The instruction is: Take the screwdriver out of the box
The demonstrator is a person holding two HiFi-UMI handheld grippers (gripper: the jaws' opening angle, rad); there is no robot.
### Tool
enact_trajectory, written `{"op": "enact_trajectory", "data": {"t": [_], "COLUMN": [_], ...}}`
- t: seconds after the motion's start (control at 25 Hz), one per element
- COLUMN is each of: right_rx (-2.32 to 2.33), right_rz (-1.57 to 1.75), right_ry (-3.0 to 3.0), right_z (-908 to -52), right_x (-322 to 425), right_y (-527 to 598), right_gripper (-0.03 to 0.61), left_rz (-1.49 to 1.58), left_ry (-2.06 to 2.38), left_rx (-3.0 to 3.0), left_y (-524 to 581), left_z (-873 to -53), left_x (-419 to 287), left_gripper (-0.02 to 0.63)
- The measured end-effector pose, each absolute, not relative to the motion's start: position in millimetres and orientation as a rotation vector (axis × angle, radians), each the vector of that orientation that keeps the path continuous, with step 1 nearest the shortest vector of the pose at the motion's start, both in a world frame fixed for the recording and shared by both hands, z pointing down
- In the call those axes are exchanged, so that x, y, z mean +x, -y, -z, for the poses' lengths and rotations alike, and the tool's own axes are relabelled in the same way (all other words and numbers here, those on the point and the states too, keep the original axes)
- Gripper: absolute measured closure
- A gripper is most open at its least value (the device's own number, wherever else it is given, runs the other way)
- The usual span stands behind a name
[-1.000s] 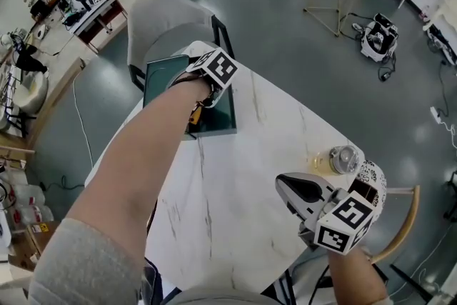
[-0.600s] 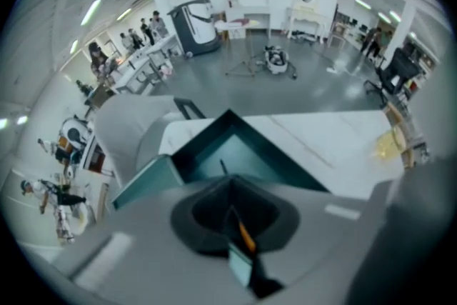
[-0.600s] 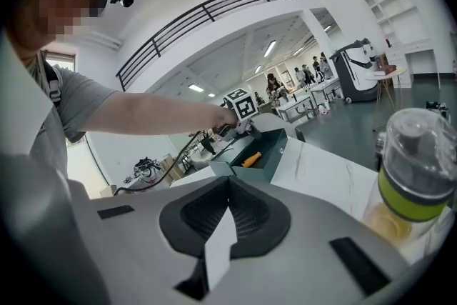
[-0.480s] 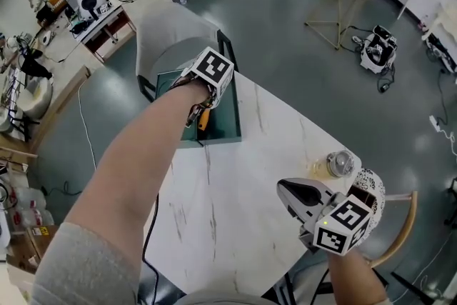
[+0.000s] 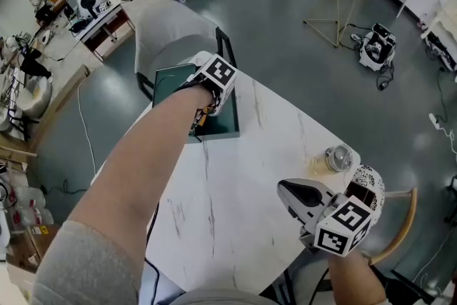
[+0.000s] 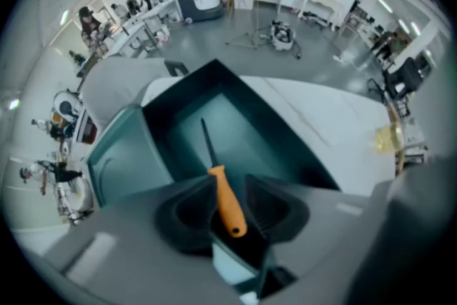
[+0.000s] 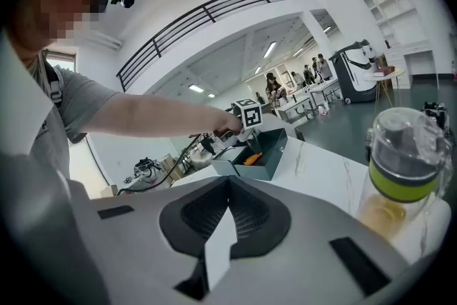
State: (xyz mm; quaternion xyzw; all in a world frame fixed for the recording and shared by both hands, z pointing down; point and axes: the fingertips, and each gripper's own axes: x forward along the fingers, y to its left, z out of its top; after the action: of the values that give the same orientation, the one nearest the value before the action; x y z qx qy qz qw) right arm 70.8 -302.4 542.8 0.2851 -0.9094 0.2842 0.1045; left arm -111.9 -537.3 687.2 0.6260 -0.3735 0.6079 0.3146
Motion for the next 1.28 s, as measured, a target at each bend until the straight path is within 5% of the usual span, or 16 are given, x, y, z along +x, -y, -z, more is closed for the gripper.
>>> {"op": "enact_trajectory", "data": {"t": [0.2, 0.48, 0.64, 1.08, 1.28], "right_rx": [0.841, 0.844, 0.853, 0.864, 0.872], "right_rz": [-0.836, -0.845, -0.859, -0.858, -0.858], "right_ry": [2.684, 2.684, 2.678, 2.68, 2.674], "right_z": [-542, -546, -550, -548, -548], "right_x": [75, 80, 83, 85, 88], "right_y": [300, 300, 300, 302, 301], "right_gripper": [0.571, 0.571, 0.571, 0.571, 0.571], "left_rz": [-1.696, -1.884, -1.974, -1.826, -1.796], "left_ry": [0.998, 1.018, 1.058, 0.921, 0.925], "left_rx": [1.637, 1.614, 1.587, 1.672, 1.643], "left_y": [532, 542, 547, 528, 533], "left_z": [-694, -709, -711, -702, -700], "left_x": [-109, -112, -121, -93, -101], "left_gripper": [0.448, 0.446, 0.535, 0.606, 0.456]}}
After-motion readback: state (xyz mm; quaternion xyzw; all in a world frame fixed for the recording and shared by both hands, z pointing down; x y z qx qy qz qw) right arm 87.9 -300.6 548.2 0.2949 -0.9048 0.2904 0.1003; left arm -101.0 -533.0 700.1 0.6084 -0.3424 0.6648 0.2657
